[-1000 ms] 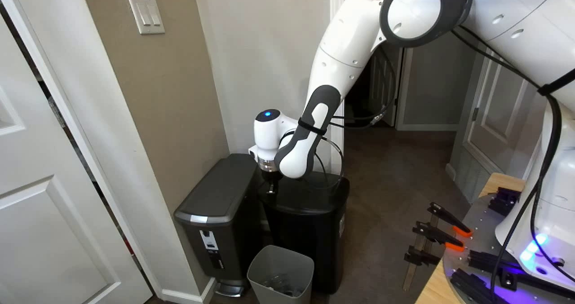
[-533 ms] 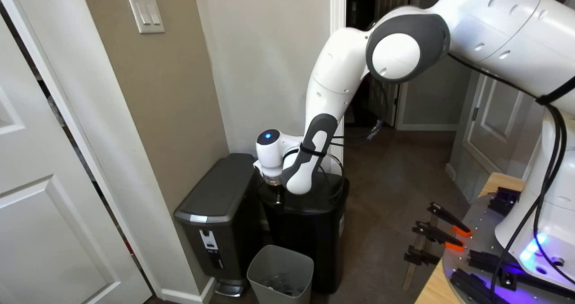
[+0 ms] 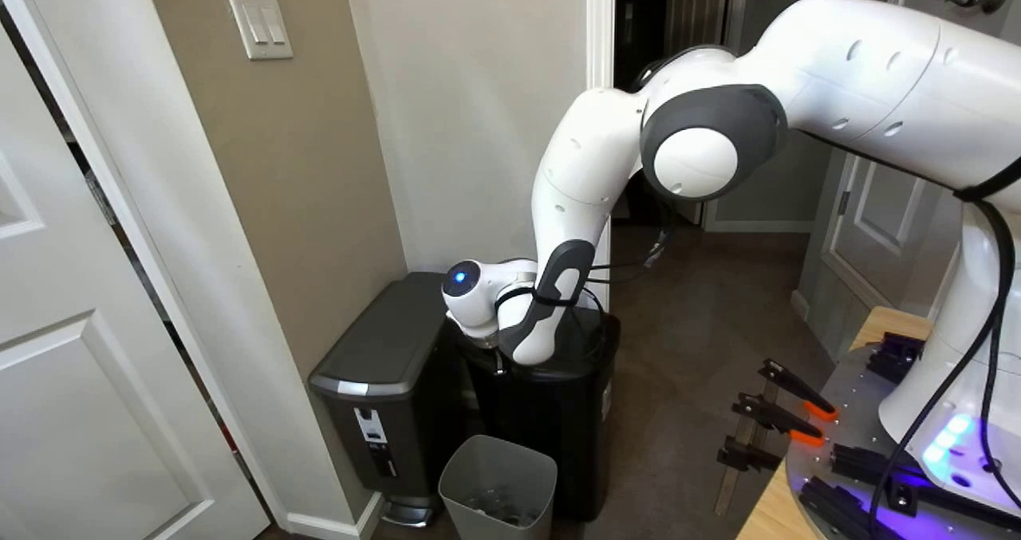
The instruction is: Open the lid of the black bin
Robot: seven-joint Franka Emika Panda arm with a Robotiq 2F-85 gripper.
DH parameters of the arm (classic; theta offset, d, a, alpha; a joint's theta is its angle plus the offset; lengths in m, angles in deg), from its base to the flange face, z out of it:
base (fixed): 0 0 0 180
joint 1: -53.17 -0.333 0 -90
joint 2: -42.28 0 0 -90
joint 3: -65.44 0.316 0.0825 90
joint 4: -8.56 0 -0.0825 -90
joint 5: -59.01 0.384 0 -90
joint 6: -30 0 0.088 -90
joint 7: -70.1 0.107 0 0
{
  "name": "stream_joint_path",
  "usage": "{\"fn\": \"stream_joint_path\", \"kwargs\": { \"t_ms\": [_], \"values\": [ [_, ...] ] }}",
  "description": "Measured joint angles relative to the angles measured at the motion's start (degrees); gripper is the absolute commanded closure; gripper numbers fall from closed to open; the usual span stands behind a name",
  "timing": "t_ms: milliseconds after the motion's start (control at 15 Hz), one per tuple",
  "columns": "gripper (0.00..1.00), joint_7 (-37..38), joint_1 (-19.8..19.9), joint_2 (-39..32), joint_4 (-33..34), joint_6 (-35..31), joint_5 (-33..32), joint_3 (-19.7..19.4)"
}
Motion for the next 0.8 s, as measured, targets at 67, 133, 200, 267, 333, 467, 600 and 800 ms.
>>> {"fn": "stream_joint_path", "kwargs": {
  "t_ms": [67, 133, 200, 267, 333, 467, 600, 800],
  "values": [
    [0.0, 0.14, -0.2, -0.71, 0.85, 0.78, -0.16, -0.03],
    [0.0, 0.24, -0.29, -1.37, 1.59, 1.35, -0.21, -0.03],
    [0.0, 0.3, -0.32, -2.02, 2.29, 1.84, -0.25, -0.04],
    [0.0, 0.4, -0.36, -2.64, 2.91, 2.3, -0.41, -0.12],
    [0.0, 0.7, -0.44, -3.21, 3.44, 2.61, -0.77, -0.29],
    [0.0, 1.56, -0.83, -4.23, 4.27, 3.03, -2.07, -0.94],
    [0.0, 2.62, -1.53, -5.08, 4.94, 3.43, -3.55, -1.94],
    [0.0, 4.53, -3.02, -5.86, 5.63, 4.88, -6.07, -3.52]
  ]
}}
